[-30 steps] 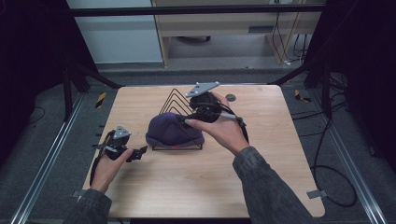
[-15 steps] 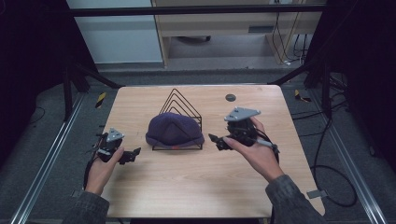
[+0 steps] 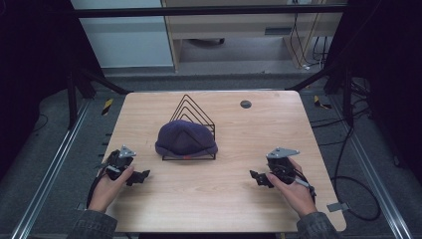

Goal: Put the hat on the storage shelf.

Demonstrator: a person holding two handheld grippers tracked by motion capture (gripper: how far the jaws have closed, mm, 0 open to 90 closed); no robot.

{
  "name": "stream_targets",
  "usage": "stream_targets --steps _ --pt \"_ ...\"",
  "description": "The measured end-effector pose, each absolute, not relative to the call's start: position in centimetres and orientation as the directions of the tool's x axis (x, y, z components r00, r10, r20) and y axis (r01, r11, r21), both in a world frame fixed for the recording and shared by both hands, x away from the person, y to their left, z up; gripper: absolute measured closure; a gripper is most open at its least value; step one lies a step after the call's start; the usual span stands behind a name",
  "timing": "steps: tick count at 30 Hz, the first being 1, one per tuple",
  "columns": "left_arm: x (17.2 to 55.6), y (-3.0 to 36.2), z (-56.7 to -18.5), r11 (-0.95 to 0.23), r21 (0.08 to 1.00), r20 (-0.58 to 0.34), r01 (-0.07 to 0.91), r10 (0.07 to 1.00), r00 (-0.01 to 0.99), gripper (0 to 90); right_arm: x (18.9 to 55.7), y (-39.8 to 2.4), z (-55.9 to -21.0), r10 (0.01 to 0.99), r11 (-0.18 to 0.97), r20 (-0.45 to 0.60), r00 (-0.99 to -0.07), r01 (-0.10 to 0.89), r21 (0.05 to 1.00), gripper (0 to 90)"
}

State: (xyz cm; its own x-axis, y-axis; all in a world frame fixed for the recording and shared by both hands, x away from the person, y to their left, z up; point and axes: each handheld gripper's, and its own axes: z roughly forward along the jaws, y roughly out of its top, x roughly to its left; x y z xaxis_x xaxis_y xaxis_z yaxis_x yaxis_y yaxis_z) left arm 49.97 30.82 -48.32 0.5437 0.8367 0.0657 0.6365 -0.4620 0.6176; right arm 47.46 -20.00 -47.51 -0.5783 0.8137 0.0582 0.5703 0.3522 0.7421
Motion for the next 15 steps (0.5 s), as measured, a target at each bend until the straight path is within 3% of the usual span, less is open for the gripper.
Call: stream_targets --steps 6,8,10,15 --pt "50.3 30.9 -49.3 -0.464 0.584 0.045 0.667 0.838 0.544 5.0 47.9 -21.1 -49.6 0.846 0.331 0.087 -0.527 0.645 0.688 14.4" --pt "50.3 31.1 -49.5 -0.452 0.591 0.025 0.668 0.839 0.544 1.3 47.8 -21.1 -49.9 0.841 0.338 0.095 -0.532 0.654 0.677 14.0" --pt "50.3 31.2 -49.6 -0.452 0.598 0.026 0.663 0.837 0.547 0.0 47.6 -20.8 -50.4 0.841 0.385 0.015 -0.541 0.617 0.686 13.5" --pt "50.3 31.2 -49.7 -0.445 0.601 0.022 0.664 0.839 0.543 0.0 47.3 -20.7 -50.6 0.852 0.378 -0.005 -0.523 0.608 0.698 12.1"
